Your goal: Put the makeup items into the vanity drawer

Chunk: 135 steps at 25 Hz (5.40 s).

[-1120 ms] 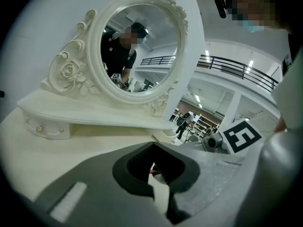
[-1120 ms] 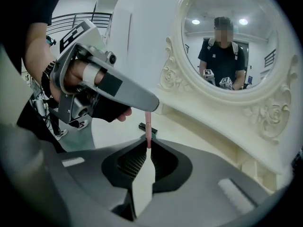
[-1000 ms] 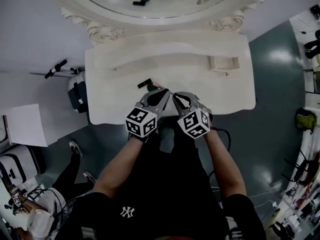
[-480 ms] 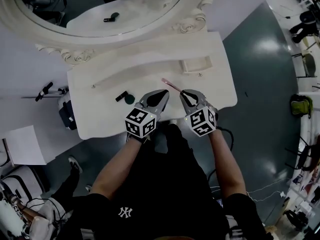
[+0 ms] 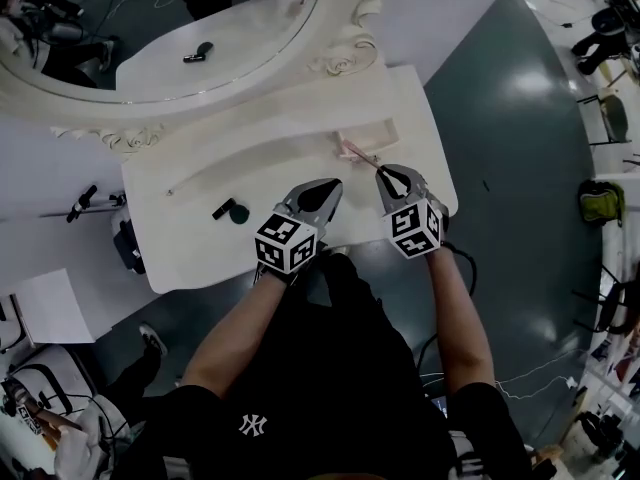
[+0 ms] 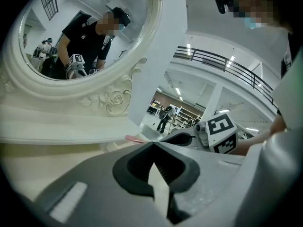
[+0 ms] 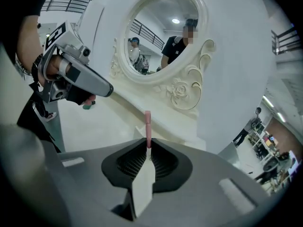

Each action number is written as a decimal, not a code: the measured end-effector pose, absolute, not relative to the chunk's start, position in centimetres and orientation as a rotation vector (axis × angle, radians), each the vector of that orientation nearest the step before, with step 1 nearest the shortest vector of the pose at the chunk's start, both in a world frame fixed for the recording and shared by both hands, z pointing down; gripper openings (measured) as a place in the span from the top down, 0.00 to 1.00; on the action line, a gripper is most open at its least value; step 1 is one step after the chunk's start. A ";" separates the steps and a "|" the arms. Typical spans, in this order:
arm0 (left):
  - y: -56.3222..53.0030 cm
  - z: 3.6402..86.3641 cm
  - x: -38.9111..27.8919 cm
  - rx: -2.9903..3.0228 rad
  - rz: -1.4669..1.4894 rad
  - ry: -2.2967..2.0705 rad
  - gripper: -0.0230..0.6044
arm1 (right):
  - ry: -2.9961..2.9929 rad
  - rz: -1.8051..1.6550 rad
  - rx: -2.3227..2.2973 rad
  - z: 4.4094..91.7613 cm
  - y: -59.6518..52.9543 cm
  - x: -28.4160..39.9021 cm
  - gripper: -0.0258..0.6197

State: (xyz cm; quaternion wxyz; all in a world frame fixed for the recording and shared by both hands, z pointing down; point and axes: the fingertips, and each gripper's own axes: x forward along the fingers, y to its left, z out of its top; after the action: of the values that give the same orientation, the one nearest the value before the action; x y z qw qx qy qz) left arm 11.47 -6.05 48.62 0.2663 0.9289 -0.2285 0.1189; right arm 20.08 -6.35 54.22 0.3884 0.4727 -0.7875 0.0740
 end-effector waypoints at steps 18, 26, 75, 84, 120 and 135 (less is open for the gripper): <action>-10.1 50.7 14.7 2.457 0.349 -0.671 0.96 | -2.007 0.039 0.903 57.6 -11.5 22.2 0.87; -11.5 51.0 14.1 2.431 0.343 -0.719 0.96 | -2.072 0.109 0.848 58.8 -13.1 21.1 0.87; -3.6 48.4 -7.4 2.422 0.265 -0.956 0.96 | -2.443 0.358 0.967 51.2 -3.8 -6.4 0.92; -3.2 50.7 -13.8 2.392 0.283 -1.023 0.96 | -2.441 0.417 0.994 52.4 -2.5 -11.8 0.92; -7.3 64.5 -18.9 2.583 0.909 -0.860 0.80 | -2.336 0.532 1.214 58.6 -4.9 -13.7 0.92; -8.3 66.5 -19.3 2.514 1.017 -0.881 0.79 | -2.313 0.531 1.240 58.2 -5.2 -13.6 0.92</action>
State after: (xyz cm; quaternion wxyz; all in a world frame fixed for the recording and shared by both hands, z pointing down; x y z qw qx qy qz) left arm -19.27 -8.35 66.51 0.1445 0.8725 -0.3056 0.3529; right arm -13.59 -5.17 58.24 0.2299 0.4506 -0.8407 0.1931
